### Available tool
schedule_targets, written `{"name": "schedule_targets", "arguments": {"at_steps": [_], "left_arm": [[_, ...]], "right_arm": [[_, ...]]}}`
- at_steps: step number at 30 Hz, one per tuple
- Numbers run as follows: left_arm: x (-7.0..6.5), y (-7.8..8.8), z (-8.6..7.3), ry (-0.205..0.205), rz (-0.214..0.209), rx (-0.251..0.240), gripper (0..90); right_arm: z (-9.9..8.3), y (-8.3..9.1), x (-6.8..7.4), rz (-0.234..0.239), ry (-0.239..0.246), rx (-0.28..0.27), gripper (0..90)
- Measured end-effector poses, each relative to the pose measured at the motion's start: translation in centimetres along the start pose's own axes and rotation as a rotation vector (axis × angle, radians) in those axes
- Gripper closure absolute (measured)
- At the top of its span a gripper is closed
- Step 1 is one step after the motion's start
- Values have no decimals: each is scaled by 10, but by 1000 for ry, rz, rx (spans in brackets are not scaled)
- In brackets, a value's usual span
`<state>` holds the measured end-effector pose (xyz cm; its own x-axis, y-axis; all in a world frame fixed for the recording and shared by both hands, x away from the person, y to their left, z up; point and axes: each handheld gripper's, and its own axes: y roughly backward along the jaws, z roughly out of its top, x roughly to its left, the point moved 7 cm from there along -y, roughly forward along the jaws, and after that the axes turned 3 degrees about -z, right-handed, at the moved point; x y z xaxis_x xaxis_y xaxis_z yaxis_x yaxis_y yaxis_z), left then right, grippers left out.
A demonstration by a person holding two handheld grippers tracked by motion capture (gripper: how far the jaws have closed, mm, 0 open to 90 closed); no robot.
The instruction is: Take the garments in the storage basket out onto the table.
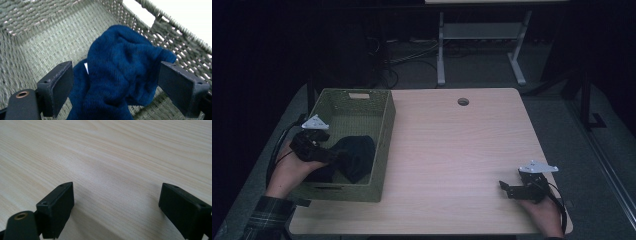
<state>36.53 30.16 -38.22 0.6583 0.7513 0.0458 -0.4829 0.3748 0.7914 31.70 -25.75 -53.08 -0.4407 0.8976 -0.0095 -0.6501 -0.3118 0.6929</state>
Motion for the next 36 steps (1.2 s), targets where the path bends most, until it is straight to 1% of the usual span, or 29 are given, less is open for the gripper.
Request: {"name": "schedule_targets", "arguments": {"at_steps": [1,5,16,21,28,31,36], "left_arm": [[0,-1,-2,4,2,15,133],[1,-4,-7,11,6,38,133],[6,-15,-16,24,5,89,132],[8,-23,-20,36,-6,113,132],[6,-34,-25,40,-24,172,129],[5,-38,-27,46,-21,196,129],[3,-45,-29,63,-46,224,139]], "right_arm": [[0,0,0,0,0,0,126],[0,0,0,0,0,0,126],[0,0,0,0,0,0,126],[0,0,0,0,0,0,126],[0,0,0,0,0,0,126],[0,0,0,0,0,0,126],[0,0,0,0,0,0,126]]}}
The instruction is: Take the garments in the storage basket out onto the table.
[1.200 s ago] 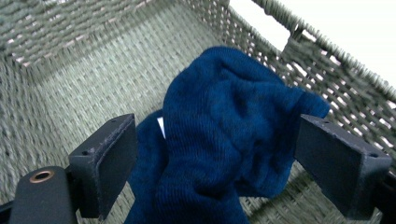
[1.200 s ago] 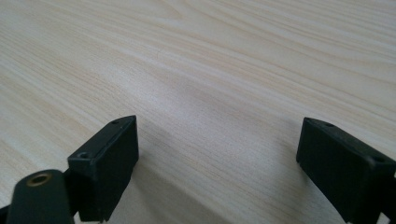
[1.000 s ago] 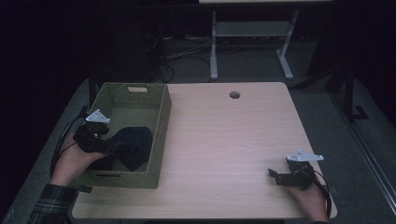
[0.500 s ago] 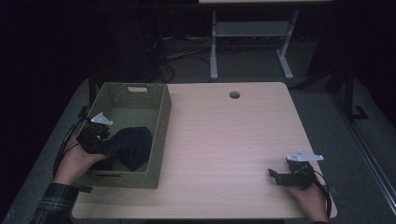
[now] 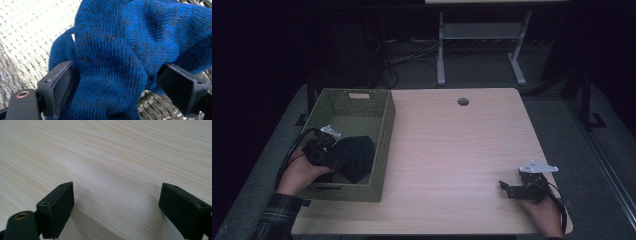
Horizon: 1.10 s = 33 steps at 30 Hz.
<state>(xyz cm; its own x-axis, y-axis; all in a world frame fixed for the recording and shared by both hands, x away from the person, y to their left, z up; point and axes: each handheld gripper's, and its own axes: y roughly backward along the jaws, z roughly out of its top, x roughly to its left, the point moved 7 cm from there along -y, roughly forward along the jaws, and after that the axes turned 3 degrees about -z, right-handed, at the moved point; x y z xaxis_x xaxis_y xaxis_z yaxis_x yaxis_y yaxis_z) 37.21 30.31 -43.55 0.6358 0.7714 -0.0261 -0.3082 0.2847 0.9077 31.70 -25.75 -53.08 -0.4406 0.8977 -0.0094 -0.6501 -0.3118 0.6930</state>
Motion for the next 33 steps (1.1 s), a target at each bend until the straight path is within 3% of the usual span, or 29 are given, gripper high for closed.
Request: {"name": "schedule_targets", "arguments": {"at_steps": [3,10,14,17,20,33], "left_arm": [[0,-2,-1,10,-16,21,157],[1,-3,-2,11,-52,53,342],[1,-4,-4,9,-76,74,471],[1,-4,-5,-1,-71,86,626],[3,-3,-5,-10,-74,87,713],[6,5,-1,13,-82,44,745]], "right_arm": [[0,0,0,0,0,0,126],[0,0,0,0,0,0,126],[0,0,0,0,0,0,126],[0,0,0,0,0,0,126],[0,0,0,0,0,0,126],[0,0,0,0,1,0,126]]}}
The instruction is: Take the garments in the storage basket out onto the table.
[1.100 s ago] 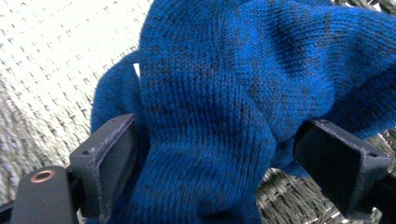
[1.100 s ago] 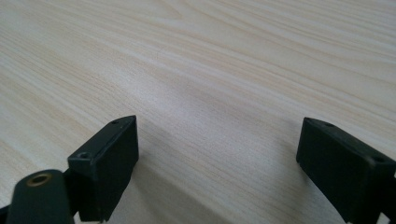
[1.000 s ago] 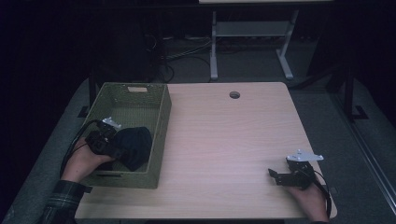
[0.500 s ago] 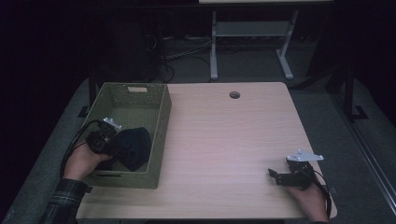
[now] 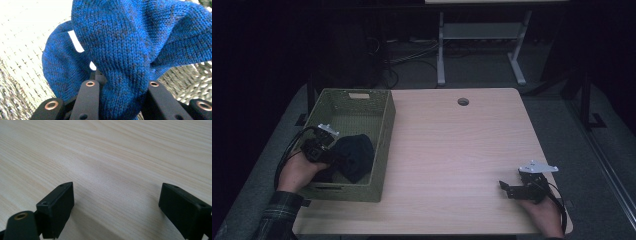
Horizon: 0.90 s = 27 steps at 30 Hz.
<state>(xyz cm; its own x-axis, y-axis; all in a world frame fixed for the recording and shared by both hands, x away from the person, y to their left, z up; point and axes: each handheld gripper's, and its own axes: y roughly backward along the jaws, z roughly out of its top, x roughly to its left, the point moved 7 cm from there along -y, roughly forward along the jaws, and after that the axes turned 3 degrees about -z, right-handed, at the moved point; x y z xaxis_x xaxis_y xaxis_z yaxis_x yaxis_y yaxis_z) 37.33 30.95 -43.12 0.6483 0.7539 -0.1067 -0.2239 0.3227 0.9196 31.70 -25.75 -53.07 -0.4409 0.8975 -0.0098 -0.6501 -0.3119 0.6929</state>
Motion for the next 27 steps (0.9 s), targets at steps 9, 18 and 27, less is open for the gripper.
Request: {"name": "schedule_targets", "arguments": {"at_steps": [9,18,27], "left_arm": [[-3,10,5,9,-5,7,746],[-6,25,14,5,-6,-32,753],[-8,39,23,6,-11,-83,758]], "right_arm": [[0,0,0,0,2,0,126],[0,0,0,0,1,0,126],[0,0,0,1,0,0,126]]}}
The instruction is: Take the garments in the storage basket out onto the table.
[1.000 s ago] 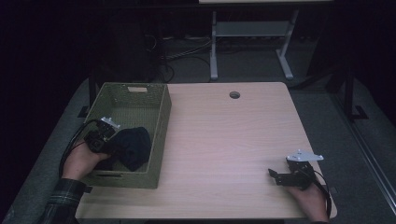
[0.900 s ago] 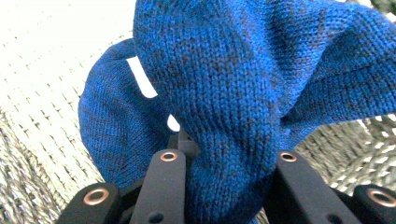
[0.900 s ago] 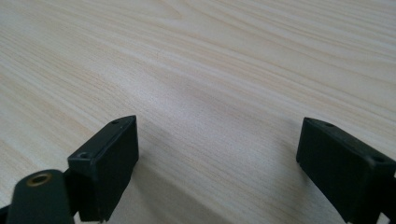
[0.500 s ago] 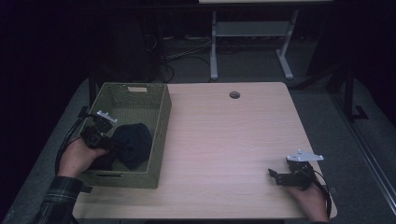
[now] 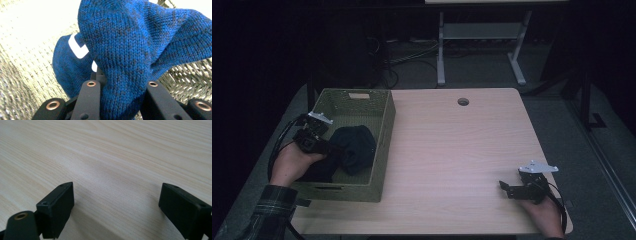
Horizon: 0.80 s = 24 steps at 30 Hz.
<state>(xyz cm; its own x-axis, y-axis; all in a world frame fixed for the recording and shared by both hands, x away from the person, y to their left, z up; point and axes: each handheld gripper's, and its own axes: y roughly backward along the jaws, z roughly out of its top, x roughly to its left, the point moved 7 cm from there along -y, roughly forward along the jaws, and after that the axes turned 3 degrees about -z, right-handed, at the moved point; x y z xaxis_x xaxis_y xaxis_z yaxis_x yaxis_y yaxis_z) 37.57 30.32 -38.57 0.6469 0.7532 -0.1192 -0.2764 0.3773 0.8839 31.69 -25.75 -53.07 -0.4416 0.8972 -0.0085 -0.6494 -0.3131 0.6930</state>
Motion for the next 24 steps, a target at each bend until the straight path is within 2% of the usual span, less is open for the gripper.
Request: {"name": "schedule_targets", "arguments": {"at_steps": [17,24], "left_arm": [[-1,40,22,-6,40,-101,766],[-4,49,30,-8,35,-130,767]], "right_arm": [[0,0,0,-3,0,-1,126],[0,0,0,0,0,0,126]]}}
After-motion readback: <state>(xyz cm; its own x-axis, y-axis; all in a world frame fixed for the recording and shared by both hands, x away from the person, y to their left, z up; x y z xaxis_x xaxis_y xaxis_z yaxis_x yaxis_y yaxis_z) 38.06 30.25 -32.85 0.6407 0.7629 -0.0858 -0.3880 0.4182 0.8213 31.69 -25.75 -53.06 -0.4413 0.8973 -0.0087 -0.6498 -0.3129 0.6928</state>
